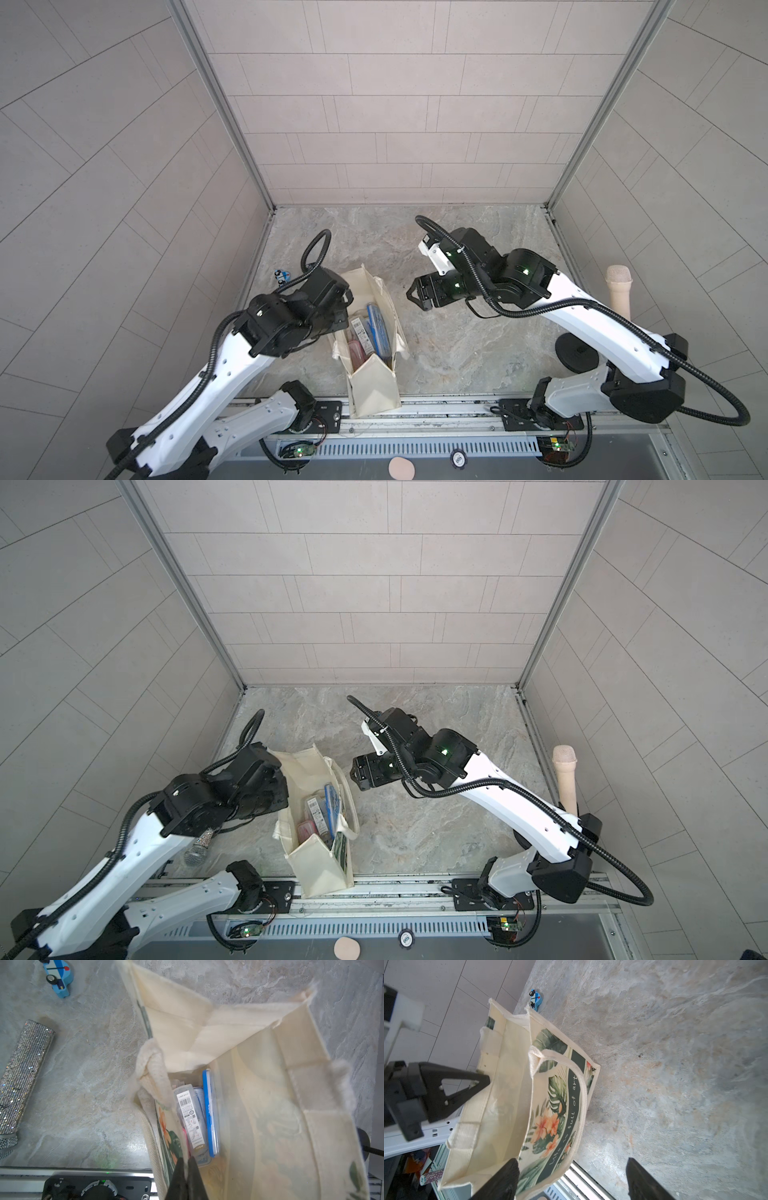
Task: Take out the compass set from the canvas bag
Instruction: Adjust the canvas bag at the center of the board.
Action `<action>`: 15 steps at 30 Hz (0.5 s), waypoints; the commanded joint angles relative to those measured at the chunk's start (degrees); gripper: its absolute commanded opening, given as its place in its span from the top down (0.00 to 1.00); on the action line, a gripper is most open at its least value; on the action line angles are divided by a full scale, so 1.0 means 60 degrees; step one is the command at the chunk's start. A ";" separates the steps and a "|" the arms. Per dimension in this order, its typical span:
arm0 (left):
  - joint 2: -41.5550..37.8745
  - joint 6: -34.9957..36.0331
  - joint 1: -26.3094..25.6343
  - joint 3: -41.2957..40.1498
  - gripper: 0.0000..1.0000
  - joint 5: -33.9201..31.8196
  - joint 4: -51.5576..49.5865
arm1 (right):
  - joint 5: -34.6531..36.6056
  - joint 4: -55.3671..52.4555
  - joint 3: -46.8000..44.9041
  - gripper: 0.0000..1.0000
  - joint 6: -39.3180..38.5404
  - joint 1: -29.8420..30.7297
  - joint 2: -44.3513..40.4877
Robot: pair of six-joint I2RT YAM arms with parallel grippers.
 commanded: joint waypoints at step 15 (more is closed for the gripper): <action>0.4969 0.3204 0.2094 0.4206 1.00 0.0740 0.2520 | -0.0337 0.0164 -0.1595 0.15 0.0499 -0.1333 -0.1182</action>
